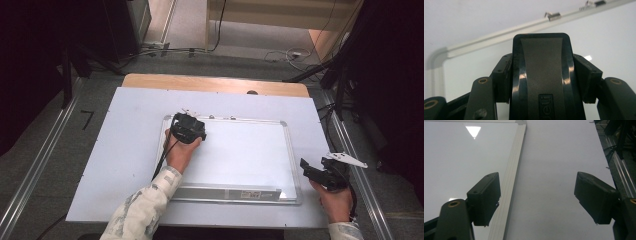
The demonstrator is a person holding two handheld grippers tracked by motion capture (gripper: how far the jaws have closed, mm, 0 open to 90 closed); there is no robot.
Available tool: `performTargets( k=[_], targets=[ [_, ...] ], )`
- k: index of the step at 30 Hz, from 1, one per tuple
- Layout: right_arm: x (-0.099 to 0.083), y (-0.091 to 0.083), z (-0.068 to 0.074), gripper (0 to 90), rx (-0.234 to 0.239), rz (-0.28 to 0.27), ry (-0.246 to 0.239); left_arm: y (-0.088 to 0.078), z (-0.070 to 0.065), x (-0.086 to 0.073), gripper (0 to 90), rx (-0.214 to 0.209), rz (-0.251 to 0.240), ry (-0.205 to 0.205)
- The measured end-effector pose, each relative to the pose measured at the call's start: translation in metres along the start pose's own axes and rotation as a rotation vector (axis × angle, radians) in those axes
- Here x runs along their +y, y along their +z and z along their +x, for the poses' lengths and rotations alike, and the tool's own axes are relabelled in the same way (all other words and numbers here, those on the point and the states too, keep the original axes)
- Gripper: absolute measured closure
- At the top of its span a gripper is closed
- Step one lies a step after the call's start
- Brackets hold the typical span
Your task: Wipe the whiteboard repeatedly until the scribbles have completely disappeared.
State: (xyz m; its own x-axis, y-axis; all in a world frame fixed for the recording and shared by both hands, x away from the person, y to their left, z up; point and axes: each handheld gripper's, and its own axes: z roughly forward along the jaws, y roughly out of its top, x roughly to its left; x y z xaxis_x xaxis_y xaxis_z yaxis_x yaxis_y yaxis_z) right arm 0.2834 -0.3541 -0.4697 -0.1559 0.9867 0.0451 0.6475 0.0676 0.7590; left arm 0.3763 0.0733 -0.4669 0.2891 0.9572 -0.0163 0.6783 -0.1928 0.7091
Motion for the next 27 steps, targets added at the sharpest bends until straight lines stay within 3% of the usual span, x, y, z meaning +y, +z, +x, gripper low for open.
performTargets(
  k=[12,21,27],
  targets=[
    [0.000,0.001,0.002,19.8,0.001,0.002,-0.002,-0.028,0.032,-0.001,40.6,0.030,-0.058,-0.074],
    [0.000,0.000,0.001,19.8,-0.001,0.001,-0.002,-0.031,0.047,-0.007,40.6,0.050,-0.067,-0.131],
    [0.000,0.001,0.001,19.8,-0.001,0.003,-0.001,-0.031,0.053,-0.010,40.6,0.059,-0.062,-0.148]
  ],
)
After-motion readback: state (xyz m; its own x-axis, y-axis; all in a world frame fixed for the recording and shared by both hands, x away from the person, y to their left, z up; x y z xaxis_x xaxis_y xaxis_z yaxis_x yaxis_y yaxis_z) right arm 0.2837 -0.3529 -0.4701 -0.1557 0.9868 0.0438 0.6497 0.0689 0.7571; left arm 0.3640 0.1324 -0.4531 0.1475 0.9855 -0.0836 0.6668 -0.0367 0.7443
